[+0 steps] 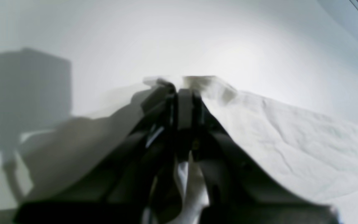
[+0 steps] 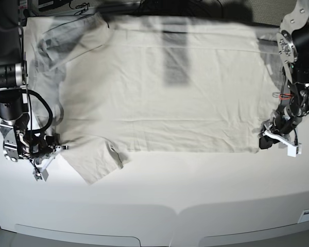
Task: Fold the T-shirt properly
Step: 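Grasp the hem corners with both grippers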
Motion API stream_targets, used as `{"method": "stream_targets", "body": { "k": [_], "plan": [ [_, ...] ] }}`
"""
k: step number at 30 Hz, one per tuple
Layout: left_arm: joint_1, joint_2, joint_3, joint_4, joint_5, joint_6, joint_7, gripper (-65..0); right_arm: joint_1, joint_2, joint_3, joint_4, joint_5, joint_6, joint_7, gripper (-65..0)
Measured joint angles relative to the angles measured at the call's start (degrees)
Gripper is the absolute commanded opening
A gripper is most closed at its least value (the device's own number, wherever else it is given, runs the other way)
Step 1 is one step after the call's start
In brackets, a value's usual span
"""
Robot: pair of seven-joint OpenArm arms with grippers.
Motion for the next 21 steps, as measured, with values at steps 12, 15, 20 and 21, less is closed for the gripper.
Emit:
{"method": "stream_targets", "body": {
  "k": [12, 15, 20, 21],
  "plan": [
    [0.72, 0.15, 0.02, -0.28, -2.86, 1.11, -5.31, -65.0, 0.09, 2.21, -0.28, 0.07, -2.73, 3.37, 8.94, -65.0],
    [0.70, 0.17, 0.02, -0.26, -3.67, 1.27, -4.98, -65.0, -0.24, 3.04, -0.28, 2.51, -2.67, 5.03, 7.69, -65.0],
    [0.70, 0.28, 0.02, 1.77, -3.63, 1.46, -2.62, -65.0, 0.07, 4.79, -0.31, 6.34, 3.80, 5.05, 3.80, -65.0],
    [0.74, 0.26, 0.02, 2.78, -3.56, 1.46, -1.18, -65.0, 0.02, 5.16, -0.33, 6.82, 4.96, 5.07, 3.39, -65.0]
  ]
}}
